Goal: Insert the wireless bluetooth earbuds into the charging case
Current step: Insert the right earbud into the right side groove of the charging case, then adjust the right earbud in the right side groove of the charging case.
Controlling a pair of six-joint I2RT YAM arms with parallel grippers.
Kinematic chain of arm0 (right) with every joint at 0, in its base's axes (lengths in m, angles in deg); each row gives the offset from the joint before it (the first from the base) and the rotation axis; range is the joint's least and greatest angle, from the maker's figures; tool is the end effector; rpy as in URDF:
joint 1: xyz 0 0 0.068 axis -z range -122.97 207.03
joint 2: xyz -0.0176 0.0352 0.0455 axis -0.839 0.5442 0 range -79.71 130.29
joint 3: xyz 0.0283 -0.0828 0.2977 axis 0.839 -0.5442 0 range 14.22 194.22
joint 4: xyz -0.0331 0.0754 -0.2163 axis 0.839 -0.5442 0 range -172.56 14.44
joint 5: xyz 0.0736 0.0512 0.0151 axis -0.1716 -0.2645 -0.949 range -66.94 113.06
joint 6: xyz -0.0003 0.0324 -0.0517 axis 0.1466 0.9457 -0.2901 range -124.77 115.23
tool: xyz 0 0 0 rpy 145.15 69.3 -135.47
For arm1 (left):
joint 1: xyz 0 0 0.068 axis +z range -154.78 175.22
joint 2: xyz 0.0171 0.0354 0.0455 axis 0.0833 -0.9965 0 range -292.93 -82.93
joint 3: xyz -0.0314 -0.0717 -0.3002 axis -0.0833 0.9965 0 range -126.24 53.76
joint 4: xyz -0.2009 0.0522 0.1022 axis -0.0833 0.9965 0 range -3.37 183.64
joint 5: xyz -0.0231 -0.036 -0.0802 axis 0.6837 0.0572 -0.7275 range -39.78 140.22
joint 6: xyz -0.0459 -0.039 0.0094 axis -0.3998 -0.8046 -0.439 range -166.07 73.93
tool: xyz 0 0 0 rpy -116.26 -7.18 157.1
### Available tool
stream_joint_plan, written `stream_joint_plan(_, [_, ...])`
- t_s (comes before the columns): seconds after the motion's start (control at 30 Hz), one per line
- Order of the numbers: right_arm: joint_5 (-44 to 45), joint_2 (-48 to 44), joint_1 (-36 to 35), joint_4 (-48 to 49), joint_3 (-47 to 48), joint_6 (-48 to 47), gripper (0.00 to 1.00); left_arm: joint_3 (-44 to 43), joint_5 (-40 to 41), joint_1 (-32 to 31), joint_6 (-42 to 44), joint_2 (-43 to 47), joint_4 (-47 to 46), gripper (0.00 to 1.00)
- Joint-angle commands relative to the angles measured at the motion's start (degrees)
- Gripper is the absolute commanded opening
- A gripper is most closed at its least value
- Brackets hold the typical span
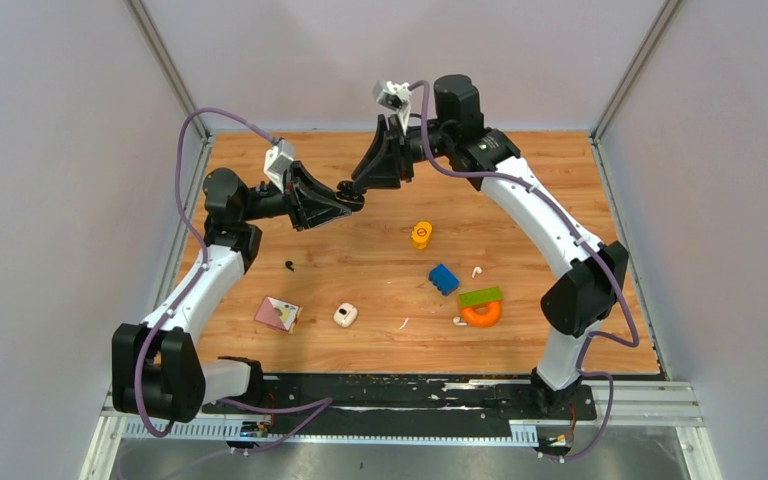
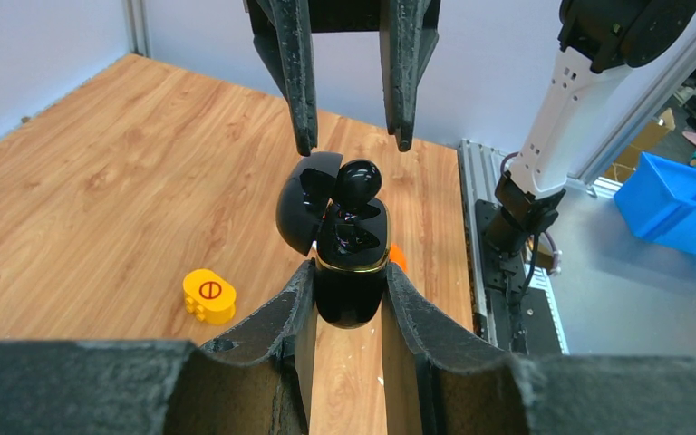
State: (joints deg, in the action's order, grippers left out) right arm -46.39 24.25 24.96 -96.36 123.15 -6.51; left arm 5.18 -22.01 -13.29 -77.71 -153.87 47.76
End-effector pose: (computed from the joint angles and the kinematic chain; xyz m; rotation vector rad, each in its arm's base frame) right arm 0.3046 0.2413 0.4607 -1.3391 1.3601 1.4654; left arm 0.2160 -0.0764 0.3990 0.8899 1.3819 -1.3460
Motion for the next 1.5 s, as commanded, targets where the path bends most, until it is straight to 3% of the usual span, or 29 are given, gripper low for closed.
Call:
stream_joint_plan(0.0, [0.4,-0.2,-0.1,-0.3,3.2,-1.4,0.32,0.1,-0.7,0.0,-0.1,0.5,-3.6,0.00])
stream_joint_plan(0.2, [2.3,-1.3,-0.1,-2.1,5.9,-2.3,0.31,0.6,0.9,0.0,-0.5,0.4,-4.2,0.00])
stream_joint_plan(0.4, [14.4,-3.9,-0.2,-14.2,5.6,-9.2,0.29,1.9,5.2,0.0,-1.3,0.4,-6.7,0.00])
stream_joint_plan(0.57, [20.7,-4.8,-0.4,-17.4,3.2,-4.2,0.45,3.7,7.5,0.0,-2.5,0.0,-10.6,0.00])
stream_joint_plan(0.87, [21.3,-1.0,-1.8,-17.7,6.6,-1.6,0.64,5.5,8.0,-0.2,-4.8,-0.6,-16.0,0.00])
stream_joint_plan(1.47, [20.1,0.8,-1.2,-17.0,8.4,-0.4,0.64,6.1,7.7,-0.2,-5.9,0.4,-16.4,0.00])
